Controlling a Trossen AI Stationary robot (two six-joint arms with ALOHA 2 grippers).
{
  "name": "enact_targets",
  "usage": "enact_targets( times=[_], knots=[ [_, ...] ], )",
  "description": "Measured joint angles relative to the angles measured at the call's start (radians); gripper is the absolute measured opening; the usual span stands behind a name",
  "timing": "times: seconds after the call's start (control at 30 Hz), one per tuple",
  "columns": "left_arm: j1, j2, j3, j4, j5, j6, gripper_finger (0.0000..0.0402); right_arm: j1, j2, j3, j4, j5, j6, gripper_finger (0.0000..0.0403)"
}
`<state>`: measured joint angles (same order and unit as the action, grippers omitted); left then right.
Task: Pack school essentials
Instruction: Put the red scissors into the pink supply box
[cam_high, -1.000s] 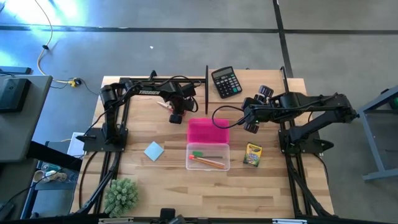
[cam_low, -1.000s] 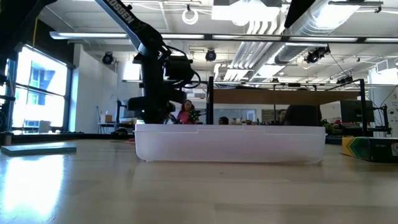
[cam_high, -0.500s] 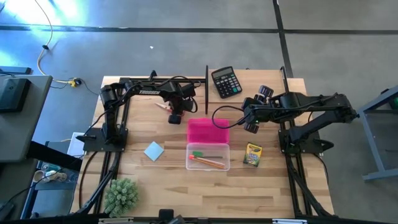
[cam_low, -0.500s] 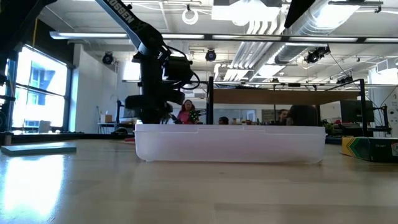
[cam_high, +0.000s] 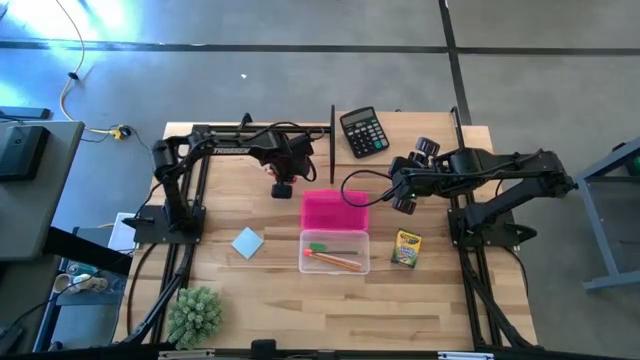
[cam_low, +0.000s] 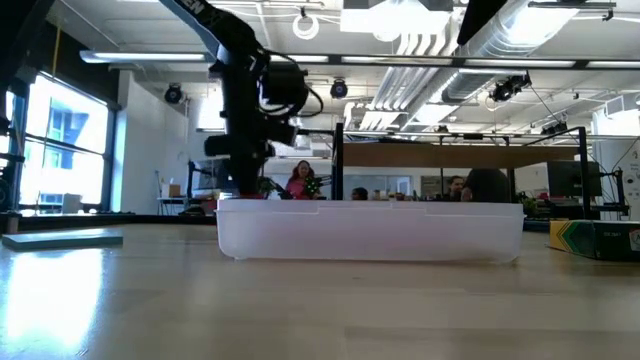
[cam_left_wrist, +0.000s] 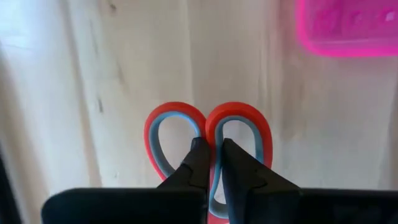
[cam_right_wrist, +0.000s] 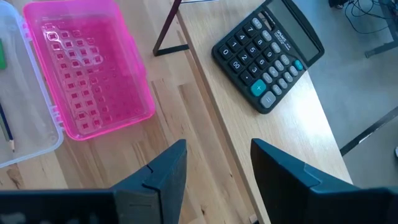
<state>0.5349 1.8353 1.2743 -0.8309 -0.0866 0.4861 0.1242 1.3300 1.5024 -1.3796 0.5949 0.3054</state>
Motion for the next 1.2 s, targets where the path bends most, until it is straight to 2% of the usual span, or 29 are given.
enact_targets(
  times=[0.33, 0.67, 0.9, 1.2],
  knots=[
    [-0.168, -0.126, 0.014, -0.047, -0.076, -0.173, 0.0007, 0.0, 0.0, 0.0, 0.0, 0.0, 0.008, 0.0169],
    [-0.423, -0.127, 0.17, -0.021, -0.112, -0.295, 0.0007, 0.0, 0.0, 0.0, 0.001, 0.0, 0.034, 0.0169],
    [-0.556, -0.127, 0.229, 0.064, -0.116, -0.404, 0.0007, 0.0, 0.0, 0.0, 0.002, 0.0, 0.032, 0.0169],
    [-0.665, -0.099, 0.232, 0.236, -0.105, -0.47, 0.0007, 0.0, 0.0, 0.0, 0.009, 0.0, 0.034, 0.0169]
  ],
)
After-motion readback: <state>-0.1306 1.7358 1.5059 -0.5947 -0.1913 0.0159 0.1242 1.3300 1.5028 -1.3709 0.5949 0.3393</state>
